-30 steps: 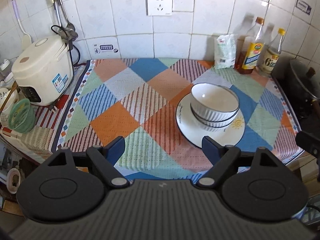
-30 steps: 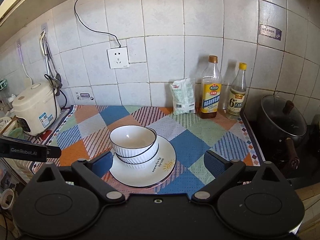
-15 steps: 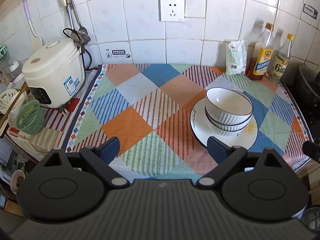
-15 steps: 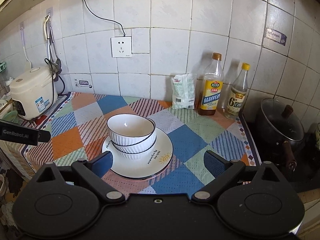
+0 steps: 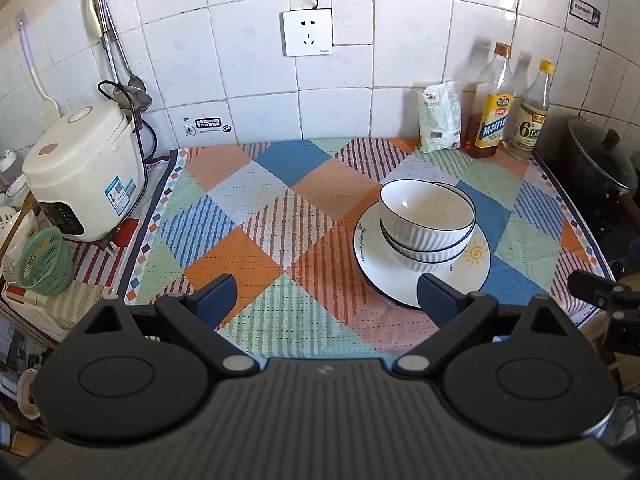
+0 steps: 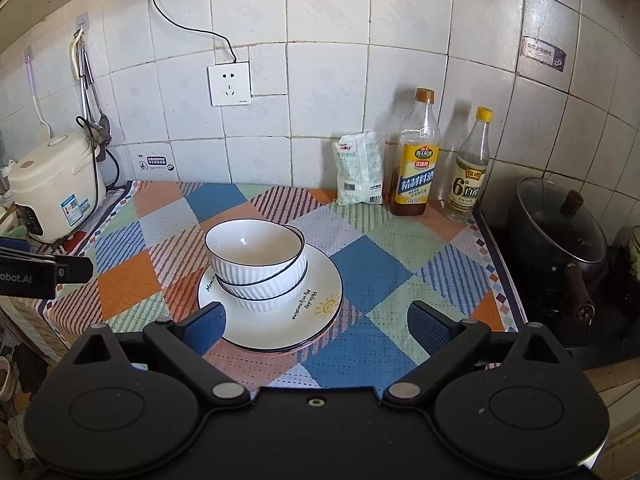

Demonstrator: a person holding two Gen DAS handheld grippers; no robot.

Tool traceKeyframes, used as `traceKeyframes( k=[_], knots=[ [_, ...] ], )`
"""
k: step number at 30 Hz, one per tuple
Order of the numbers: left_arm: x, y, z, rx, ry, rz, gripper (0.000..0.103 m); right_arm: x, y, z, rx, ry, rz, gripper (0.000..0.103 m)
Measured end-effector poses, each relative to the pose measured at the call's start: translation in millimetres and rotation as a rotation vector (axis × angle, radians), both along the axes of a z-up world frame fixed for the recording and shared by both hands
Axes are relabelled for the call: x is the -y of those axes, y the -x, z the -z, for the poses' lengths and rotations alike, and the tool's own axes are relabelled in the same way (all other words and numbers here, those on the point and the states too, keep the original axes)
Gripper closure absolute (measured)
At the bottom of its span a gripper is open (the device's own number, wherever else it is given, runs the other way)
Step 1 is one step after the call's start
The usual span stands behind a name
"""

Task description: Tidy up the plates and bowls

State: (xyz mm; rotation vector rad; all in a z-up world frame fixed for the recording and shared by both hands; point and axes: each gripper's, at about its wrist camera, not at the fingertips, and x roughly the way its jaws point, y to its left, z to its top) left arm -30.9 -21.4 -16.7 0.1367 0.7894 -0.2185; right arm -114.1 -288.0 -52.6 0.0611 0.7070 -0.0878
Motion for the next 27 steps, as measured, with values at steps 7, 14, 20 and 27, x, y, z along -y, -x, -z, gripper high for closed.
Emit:
traceKeyframes(
  k=[7,14,20,27],
  knots=[
    [0.0,3.9,2.7,0.013,-0.017,-0.039,0.005,-1.0,1.2,0.6,-0.002,-0.003,0.008,0.004],
    [-3.1,6.1,4.0,0.026,-0.01,-0.059,0.005,1.7,2.9,1.9,-0.004,-0.002,0.012,0.004],
    [-5.1,7.3,4.4,0.029,-0.004,-0.074,0.005,3.0,3.8,3.5,-0.009,-0.005,0.011,0.004],
    [-4.4,8.0,4.1,0.031,-0.004,-0.073,0.005,4.0,5.5,4.0,-0.011,-0.014,0.015,0.004]
  ],
)
